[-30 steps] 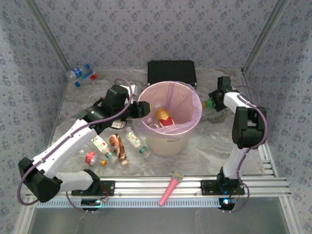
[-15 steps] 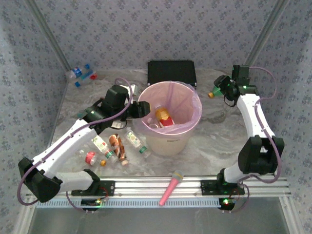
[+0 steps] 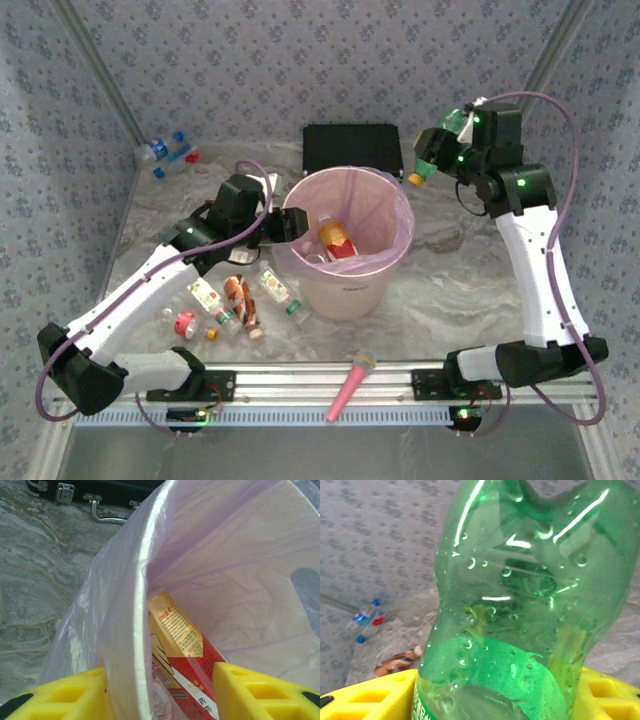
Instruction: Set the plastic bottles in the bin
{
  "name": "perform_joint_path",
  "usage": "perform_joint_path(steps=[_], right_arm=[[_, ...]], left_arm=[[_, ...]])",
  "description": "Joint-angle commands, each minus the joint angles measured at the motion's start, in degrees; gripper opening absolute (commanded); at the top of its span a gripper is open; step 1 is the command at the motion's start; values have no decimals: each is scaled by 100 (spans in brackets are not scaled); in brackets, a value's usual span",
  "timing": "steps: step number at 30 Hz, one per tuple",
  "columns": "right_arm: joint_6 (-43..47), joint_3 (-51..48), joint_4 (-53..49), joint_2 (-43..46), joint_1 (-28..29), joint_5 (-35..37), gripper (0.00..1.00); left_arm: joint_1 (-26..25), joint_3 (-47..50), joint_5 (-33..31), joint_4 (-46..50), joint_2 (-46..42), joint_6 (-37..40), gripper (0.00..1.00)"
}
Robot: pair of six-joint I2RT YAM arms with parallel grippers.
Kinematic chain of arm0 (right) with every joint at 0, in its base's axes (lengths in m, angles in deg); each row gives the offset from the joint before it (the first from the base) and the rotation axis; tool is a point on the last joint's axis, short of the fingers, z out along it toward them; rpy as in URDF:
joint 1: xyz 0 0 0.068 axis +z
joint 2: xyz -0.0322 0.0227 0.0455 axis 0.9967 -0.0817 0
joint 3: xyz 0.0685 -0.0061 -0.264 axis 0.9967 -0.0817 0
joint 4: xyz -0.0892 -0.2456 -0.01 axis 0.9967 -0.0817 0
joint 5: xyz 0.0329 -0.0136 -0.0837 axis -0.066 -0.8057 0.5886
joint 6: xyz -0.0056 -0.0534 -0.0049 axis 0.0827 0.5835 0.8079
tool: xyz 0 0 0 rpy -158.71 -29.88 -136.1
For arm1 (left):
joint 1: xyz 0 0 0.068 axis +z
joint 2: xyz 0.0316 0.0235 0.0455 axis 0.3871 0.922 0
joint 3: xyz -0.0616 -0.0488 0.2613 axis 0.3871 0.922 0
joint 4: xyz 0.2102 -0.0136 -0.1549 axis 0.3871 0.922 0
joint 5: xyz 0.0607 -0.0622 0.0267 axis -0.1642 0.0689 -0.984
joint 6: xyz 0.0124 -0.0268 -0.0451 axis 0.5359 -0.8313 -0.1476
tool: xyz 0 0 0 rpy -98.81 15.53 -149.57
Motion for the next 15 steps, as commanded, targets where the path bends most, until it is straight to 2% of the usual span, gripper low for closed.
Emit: perform_joint_path(steps=[1,4,9,15], right_arm=[[331,574,-501,-150,508,277,49],[427,808,-557,-344,1099,19,47],[681,840,-654,-703,2133,107,45],[761,591,-932,-987,2820,367,41]], left_arm=[[41,-89,-65,173,41,133,52],[45,-72,-71,130,39,124,52],[48,-28,-34,29,65,117,52],[50,-10,-74,54,20,125,52]])
